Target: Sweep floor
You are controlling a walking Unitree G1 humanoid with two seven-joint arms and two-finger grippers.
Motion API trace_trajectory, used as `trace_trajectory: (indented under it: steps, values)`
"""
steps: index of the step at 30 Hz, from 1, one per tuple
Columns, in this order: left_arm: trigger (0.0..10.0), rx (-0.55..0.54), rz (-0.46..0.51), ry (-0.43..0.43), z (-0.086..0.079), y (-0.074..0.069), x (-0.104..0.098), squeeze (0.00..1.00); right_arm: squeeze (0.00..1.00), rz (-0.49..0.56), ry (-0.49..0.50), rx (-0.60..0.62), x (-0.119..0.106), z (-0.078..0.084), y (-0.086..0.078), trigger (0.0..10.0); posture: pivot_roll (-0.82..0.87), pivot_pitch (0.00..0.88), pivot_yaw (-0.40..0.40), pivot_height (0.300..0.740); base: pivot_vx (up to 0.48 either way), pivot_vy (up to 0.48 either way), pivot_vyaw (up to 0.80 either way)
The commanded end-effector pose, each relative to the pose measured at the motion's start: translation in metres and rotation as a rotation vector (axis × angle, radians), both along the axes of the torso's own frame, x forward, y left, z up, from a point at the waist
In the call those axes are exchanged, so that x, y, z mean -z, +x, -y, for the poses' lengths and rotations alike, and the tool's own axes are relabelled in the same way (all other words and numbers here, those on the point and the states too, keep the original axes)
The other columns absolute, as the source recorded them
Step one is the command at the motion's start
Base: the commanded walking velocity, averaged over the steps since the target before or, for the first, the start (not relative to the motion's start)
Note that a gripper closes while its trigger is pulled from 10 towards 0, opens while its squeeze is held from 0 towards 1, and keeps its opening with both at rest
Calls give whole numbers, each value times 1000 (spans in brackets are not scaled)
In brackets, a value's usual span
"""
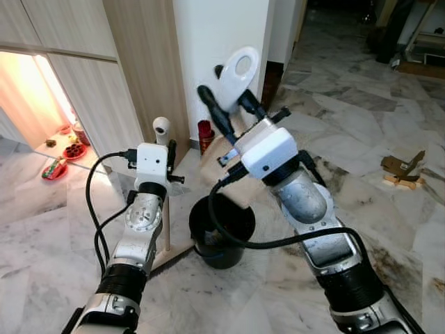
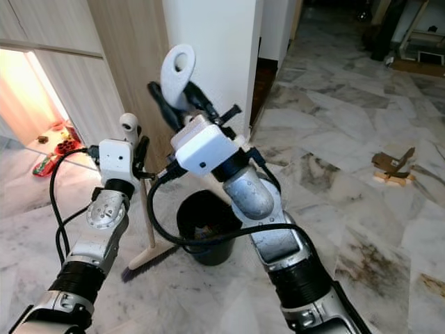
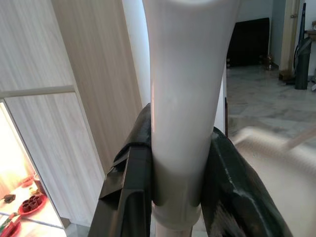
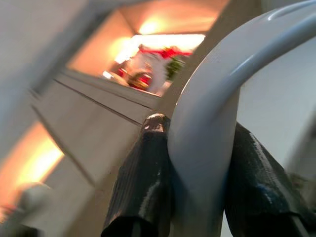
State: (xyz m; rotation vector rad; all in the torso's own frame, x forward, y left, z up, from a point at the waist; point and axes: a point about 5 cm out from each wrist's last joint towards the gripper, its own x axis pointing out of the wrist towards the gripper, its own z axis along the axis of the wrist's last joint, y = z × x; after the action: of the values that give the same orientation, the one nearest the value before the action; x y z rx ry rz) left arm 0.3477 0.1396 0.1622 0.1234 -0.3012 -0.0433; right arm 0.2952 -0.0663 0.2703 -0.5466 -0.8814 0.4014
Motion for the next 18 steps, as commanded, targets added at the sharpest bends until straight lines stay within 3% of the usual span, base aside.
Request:
trace_trajectory:
  steps: [1, 5, 8, 13, 16, 18]
  values:
    - [10000, 10, 67, -4, 1, -1, -13, 0, 0, 101, 20, 96, -17, 12, 0, 10000, -8, 0, 18, 740, 0, 0, 0]
    - [10000, 16, 63, 0, 1, -1, -13, 0, 0, 98, 32, 174, -17, 23, 5, 10000, -7, 0, 18, 740, 0, 0, 0]
    - [10000, 13, 50, 26, -2, -1, -9, 0, 0, -23, 158, 359, -2, 56, 17, 10000, -3, 0, 18, 740, 0, 0, 0]
    - [10000, -3, 41, 34, -8, 0, -7, 0, 0, -62, 211, 450, 7, 74, 19, 10000, -5, 0, 18, 740, 0, 0, 0]
    - [10000, -26, 22, 46, -17, 0, -2, 0, 0, -123, 243, 557, 24, 94, 18, 10000, -13, 0, 20, 740, 0, 0, 0]
    - [10000, -55, 2, 49, -26, -1, 3, 0, 0, -227, 363, 627, 46, 114, 16, 10000, -16, 0, 20, 740, 0, 0, 0]
